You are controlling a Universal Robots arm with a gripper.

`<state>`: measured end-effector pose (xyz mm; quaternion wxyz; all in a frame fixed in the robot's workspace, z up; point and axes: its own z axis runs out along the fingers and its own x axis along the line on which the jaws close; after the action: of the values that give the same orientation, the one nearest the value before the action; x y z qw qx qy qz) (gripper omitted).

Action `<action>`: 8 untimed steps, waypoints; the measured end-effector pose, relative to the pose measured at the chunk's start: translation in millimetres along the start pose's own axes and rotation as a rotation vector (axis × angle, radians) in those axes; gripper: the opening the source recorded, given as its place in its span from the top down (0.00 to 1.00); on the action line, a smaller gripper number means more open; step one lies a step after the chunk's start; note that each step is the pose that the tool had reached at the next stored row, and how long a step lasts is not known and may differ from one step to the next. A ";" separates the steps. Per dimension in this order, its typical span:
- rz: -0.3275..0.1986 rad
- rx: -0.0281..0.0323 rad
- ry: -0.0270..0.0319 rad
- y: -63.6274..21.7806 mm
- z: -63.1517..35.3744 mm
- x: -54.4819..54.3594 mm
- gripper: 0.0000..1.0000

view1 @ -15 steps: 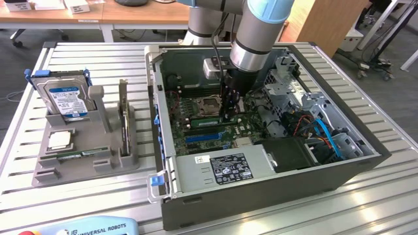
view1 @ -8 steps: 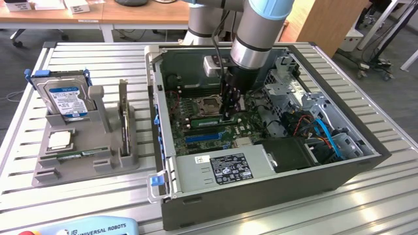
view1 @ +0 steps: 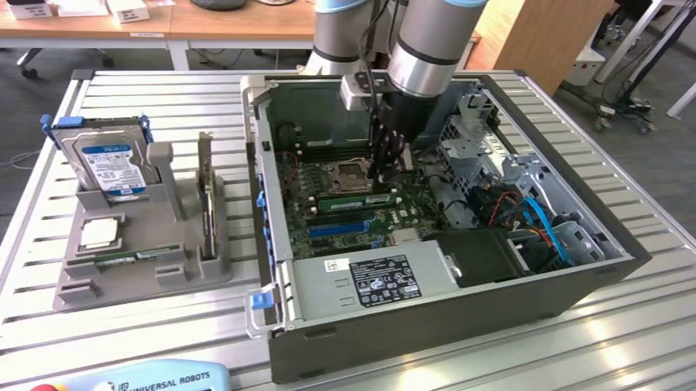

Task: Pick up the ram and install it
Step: 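Insert the ram into the slot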

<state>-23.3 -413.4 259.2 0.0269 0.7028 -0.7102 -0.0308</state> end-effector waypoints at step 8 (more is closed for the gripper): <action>0.000 0.0105 -0.0011 2.8 -8.7 0.0 0.69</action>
<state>-25.4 -413.3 268.1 0.0228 0.7031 -0.7102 -0.0275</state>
